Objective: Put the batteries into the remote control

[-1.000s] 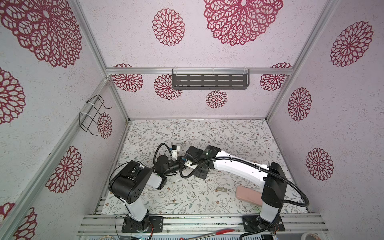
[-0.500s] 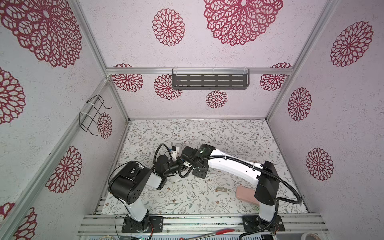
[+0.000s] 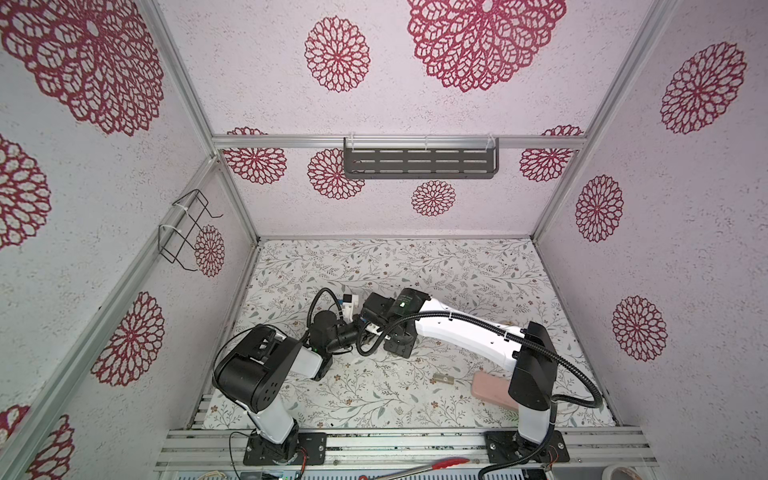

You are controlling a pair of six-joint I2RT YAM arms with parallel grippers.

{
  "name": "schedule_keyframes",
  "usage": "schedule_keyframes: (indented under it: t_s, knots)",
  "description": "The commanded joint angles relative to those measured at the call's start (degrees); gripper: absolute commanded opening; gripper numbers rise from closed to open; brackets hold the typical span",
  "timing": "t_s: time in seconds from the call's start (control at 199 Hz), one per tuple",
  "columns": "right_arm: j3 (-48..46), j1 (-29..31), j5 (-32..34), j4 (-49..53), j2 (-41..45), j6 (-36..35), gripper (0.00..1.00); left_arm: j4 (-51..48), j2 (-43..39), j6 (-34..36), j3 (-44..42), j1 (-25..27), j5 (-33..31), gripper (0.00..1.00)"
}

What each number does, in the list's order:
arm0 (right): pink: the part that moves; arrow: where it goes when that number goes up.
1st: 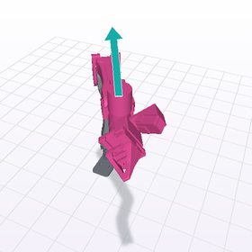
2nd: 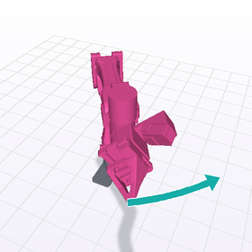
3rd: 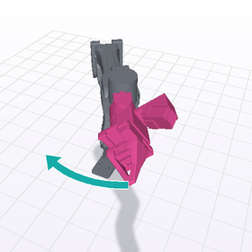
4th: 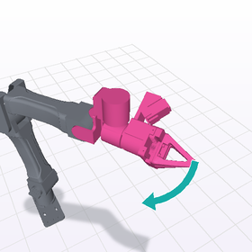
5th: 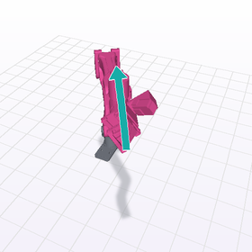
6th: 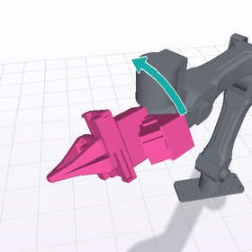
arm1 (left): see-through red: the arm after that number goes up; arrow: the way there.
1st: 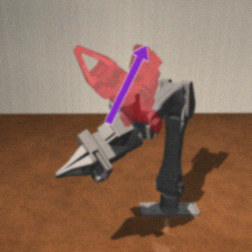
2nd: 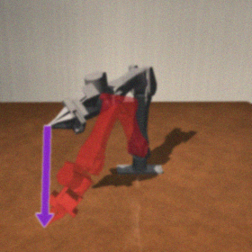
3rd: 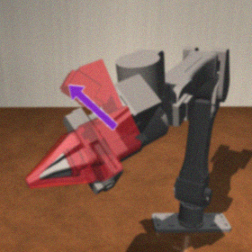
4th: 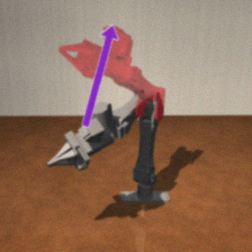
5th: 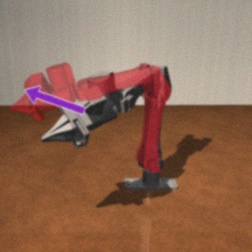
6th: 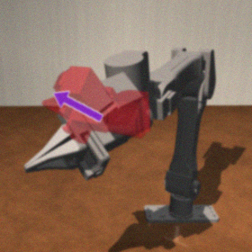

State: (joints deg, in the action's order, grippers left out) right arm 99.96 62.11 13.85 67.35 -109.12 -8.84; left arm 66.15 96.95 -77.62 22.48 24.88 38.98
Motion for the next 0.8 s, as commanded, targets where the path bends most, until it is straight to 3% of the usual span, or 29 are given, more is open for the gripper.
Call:
schedule_keyframes:
  t_s: [0.0, 0.482, 0.798]
  knots:
    - [0.95, 1.88, -3.46, -17.72, -3.55, -0.03, 0.00, 11.33, -4.13, 1.60, 1.17, 4.65, 9.80, 0.00]
    - [1.55, 3.29, -1.75, -17.45, -5.22, 0.16, 0.00, 12.08, -4.24, 1.11, 1.21, 4.67, 9.97, 0.00]
    - [-1.35, 4.03, -1.61, -18.91, -1.45, -0.38, 0.00, 12.52, -4.22, 0.81, 1.11, 4.99, 10.01, 0.00]
